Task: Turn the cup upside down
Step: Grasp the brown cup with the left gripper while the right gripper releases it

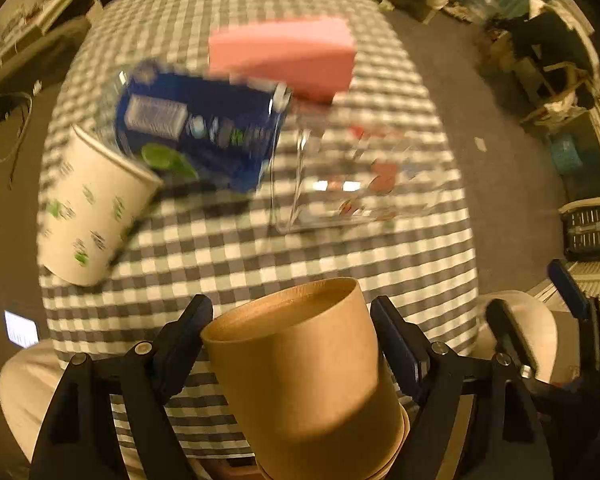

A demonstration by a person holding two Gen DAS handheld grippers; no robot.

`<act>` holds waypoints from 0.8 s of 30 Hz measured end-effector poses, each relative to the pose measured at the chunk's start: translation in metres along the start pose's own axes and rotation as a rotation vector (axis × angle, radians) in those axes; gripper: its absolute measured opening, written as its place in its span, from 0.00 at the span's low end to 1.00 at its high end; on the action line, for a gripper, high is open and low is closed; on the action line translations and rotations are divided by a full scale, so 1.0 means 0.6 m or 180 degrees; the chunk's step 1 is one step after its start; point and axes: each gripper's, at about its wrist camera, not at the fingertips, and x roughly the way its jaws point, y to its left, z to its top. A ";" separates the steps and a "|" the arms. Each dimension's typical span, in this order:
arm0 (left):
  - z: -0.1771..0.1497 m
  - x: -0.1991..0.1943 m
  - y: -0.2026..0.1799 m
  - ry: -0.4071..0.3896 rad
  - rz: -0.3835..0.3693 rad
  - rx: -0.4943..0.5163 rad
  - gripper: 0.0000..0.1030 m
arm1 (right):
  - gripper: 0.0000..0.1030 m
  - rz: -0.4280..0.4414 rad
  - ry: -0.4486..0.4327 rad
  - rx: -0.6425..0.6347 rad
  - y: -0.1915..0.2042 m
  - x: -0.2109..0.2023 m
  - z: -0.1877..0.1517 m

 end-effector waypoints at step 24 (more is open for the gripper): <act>-0.095 -0.010 -0.018 -0.2498 0.1141 0.0769 0.81 | 0.88 -0.0072 -0.0022 -0.0150 0.045 -0.019 -0.010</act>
